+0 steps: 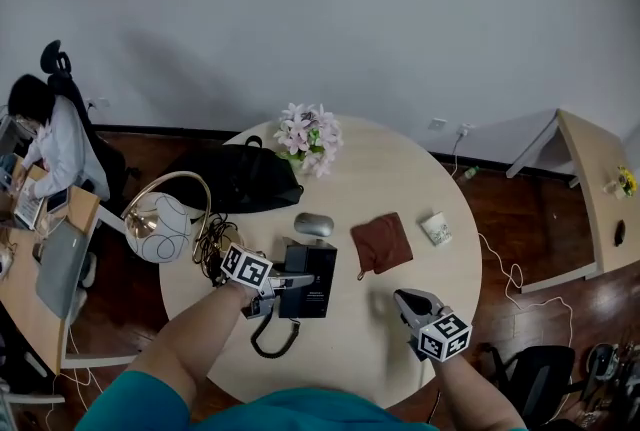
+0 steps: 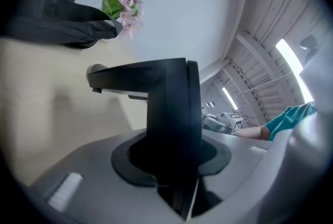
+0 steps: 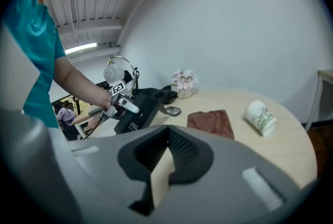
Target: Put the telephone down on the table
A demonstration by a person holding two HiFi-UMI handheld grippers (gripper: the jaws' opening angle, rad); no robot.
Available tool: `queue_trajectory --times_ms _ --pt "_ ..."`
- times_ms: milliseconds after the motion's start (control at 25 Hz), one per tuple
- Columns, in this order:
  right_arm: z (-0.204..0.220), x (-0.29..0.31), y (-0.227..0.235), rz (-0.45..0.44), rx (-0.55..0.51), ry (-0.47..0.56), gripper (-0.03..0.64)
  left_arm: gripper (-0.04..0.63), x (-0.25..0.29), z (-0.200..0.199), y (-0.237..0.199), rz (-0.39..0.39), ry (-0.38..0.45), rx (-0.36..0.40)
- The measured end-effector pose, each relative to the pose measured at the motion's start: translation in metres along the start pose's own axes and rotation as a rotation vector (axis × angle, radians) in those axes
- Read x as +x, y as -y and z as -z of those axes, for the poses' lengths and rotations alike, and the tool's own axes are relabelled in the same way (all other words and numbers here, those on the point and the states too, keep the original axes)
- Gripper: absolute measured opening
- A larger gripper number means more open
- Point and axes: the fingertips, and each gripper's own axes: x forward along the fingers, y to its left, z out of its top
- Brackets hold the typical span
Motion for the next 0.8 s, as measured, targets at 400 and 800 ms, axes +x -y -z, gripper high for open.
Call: queue_trajectory --times_ms 400,800 --pt "0.015 0.013 0.012 -0.006 0.029 -0.028 0.002 0.217 0.004 -0.003 -0.040 -0.035 0.006 -0.053" --pt "-0.001 0.018 0.006 -0.026 0.021 -0.004 0.002 0.374 -0.026 0.008 -0.051 -0.326 0.136 -0.079"
